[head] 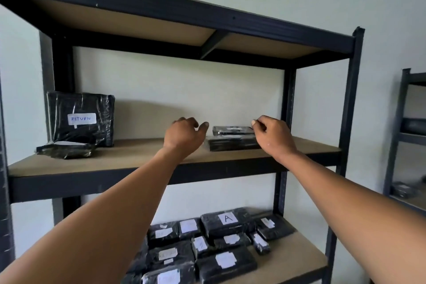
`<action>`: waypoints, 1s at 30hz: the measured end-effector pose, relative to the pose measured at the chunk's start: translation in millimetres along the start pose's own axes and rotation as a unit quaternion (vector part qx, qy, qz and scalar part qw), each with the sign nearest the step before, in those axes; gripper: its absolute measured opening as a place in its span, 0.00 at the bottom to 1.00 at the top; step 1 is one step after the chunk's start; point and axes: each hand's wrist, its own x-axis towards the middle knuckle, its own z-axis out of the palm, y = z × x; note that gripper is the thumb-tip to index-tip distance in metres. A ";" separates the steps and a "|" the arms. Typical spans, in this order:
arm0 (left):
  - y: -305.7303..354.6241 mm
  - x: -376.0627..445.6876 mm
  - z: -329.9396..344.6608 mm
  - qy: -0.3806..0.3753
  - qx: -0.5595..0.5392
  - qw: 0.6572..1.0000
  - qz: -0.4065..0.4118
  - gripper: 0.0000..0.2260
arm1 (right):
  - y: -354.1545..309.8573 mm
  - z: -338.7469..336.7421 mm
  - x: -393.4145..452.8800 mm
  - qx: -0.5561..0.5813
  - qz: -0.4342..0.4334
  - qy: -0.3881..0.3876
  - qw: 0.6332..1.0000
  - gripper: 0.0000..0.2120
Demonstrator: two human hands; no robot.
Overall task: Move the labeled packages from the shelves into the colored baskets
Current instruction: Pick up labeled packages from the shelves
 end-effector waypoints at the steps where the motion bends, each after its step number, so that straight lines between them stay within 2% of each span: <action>1: 3.0 6.6 1.8 -0.037 0.014 0.998 -0.045 0.27 | 9.3 0.9 8.5 -0.003 0.011 -0.011 1.000 0.16; 2: 5.1 10.5 2.3 -0.074 0.005 0.993 -0.091 0.30 | 17.4 1.9 15.5 -0.013 0.020 -0.022 0.999 0.16; 5: 12.5 20.7 9.7 -0.164 -0.116 0.958 -0.204 0.39 | 46.8 3.2 37.8 -0.031 0.053 -0.070 0.996 0.17; 8: 10.9 29.7 18.5 -0.217 -0.118 0.941 -0.231 0.44 | 69.5 10.8 52.0 -0.054 0.107 -0.133 0.984 0.21; 10: 9.3 33.7 25.8 -0.229 -0.110 0.936 -0.245 0.39 | 80.8 17.6 56.2 -0.060 0.148 -0.186 0.969 0.24; 13: 10.3 35.2 32.9 -0.209 -0.134 0.933 -0.260 0.33 | 87.4 24.1 55.5 -0.063 0.180 -0.240 0.952 0.25; 16: 16.7 34.6 36.9 -0.198 -0.158 0.933 -0.257 0.26 | 88.8 28.2 51.9 -0.018 0.188 -0.272 0.943 0.22; 20: 17.2 39.5 36.7 -0.180 -0.192 0.930 -0.254 0.22 | 88.7 34.1 53.9 0.092 0.243 -0.239 0.935 0.15; 23: 16.2 41.5 37.0 -0.128 -0.262 0.925 -0.244 0.09 | 84.3 34.6 57.8 0.176 0.262 -0.235 0.919 0.09; 27: 10.6 43.8 39.3 -0.070 -0.357 0.890 -0.274 0.13 | 79.2 43.8 58.6 0.210 0.245 -0.226 0.919 0.10; 30: -5.3 46.9 45.9 -0.057 -0.338 0.897 -0.279 0.15 | 77.7 56.0 57.6 0.212 0.252 -0.212 0.920 0.09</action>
